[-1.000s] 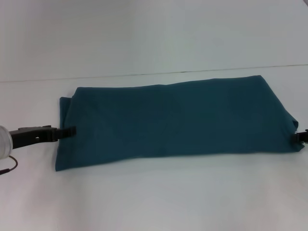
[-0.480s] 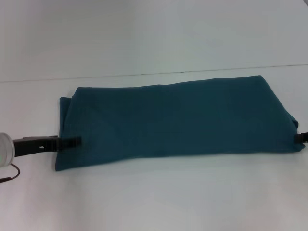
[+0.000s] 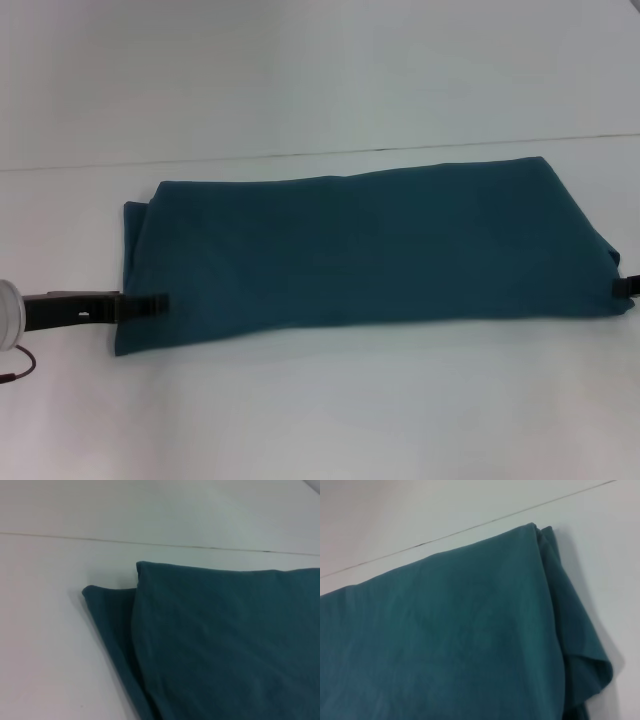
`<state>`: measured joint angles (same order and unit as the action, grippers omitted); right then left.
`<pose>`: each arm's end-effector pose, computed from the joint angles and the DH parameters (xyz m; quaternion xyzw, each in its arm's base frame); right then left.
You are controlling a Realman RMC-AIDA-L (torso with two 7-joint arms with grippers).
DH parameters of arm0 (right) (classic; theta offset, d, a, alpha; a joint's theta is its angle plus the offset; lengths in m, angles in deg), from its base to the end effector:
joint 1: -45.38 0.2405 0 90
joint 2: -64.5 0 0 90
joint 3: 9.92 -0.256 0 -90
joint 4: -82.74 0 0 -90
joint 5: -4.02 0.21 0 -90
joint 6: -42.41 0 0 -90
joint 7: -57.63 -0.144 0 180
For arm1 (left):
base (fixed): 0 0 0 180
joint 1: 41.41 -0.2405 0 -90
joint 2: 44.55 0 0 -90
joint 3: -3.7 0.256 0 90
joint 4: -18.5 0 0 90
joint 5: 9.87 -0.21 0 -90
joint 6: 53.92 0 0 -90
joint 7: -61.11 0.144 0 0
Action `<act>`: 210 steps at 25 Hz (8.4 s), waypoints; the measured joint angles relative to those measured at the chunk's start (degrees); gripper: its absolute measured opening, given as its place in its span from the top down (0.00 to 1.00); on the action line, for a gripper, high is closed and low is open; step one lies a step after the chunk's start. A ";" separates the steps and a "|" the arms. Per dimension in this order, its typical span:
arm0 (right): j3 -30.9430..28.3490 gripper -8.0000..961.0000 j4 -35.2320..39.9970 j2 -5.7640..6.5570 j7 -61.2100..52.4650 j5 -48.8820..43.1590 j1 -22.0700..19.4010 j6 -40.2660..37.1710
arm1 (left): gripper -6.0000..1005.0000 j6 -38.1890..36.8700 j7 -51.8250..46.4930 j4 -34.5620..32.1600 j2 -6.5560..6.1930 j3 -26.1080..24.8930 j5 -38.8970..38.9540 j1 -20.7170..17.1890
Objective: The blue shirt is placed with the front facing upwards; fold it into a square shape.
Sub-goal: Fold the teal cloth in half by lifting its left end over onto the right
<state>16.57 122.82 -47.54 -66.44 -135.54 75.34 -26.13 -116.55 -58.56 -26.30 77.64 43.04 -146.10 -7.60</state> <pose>0.3745 0.3526 0.0840 -0.7338 0.5929 0.1083 0.3135 -0.2993 0.3813 0.0021 -0.8220 -0.4892 -0.0959 0.2754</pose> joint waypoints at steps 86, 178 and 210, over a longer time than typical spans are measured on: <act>0.23 0.99 -0.53 0.08 0.63 0.00 -0.47 -0.01 | 0.90 -1.71 -1.06 -1.31 0.28 2.13 -4.83 1.30; -0.47 0.96 0.09 0.74 1.55 0.08 -2.44 -2.30 | 0.98 -8.42 -5.98 -8.36 0.64 7.20 -6.31 -1.28; -1.37 0.94 0.09 1.13 1.32 0.14 -2.88 -2.75 | 0.98 -9.49 -6.10 -8.92 0.31 6.53 -8.47 -1.23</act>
<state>15.20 122.91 -46.41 -65.12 -135.40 72.46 -28.88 -126.03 -64.66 -35.22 77.95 49.57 -154.57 -8.83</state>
